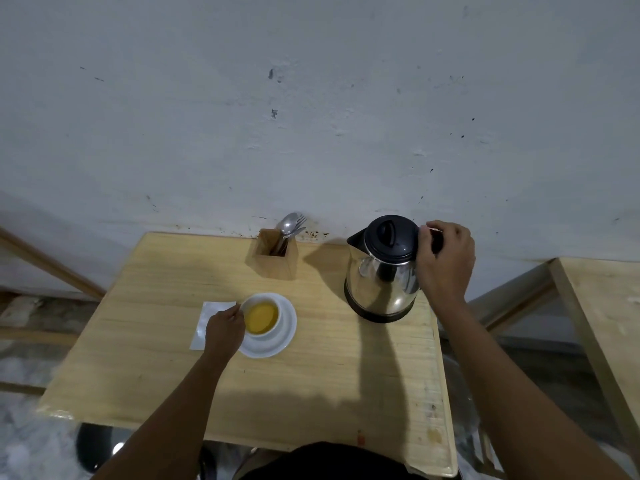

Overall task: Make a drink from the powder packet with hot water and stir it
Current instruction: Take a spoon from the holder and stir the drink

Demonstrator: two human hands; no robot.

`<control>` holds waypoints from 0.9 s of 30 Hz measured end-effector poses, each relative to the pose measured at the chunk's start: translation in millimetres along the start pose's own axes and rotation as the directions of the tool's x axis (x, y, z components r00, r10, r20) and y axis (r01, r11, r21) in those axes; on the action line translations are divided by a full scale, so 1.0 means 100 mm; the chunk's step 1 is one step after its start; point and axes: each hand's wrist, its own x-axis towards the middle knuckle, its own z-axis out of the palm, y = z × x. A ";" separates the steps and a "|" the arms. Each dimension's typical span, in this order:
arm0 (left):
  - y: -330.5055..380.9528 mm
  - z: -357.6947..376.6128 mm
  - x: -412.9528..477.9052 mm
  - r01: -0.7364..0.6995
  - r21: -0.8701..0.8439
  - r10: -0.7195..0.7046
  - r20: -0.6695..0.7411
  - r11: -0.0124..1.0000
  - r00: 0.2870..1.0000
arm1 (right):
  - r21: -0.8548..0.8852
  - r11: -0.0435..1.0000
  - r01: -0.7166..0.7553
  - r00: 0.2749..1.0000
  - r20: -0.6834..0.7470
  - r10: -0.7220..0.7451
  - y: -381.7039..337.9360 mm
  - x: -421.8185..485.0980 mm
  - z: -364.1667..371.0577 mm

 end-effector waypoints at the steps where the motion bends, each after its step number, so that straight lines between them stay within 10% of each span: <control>1: 0.00 -0.02 0.01 0.028 -0.013 -0.028 0.026 1.000 0.999 | -0.041 0.998 0.051 0.998 -0.020 -0.052 -0.10 -0.07 0.01; 7: -0.10 -0.16 0.12 0.010 -0.054 -0.001 0.167 0.998 0.986 | 0.052 0.857 0.513 0.858 0.006 -0.514 -0.85 -0.51 0.36; 12: -0.12 -0.29 0.21 0.025 -0.071 -0.004 0.287 0.997 0.958 | 0.208 0.966 -0.154 0.769 0.638 -0.015 -1.22 -0.78 1.03; 15: -0.16 -0.35 0.32 0.059 -0.090 -0.024 0.353 0.994 0.935 | 0.143 0.858 -0.494 0.655 0.710 0.259 -1.13 -0.78 1.53; 27: -0.22 -0.51 0.60 -0.028 -0.041 0.046 0.551 0.999 0.833 | 0.032 0.814 -0.579 0.733 0.457 0.503 -0.99 -0.56 2.41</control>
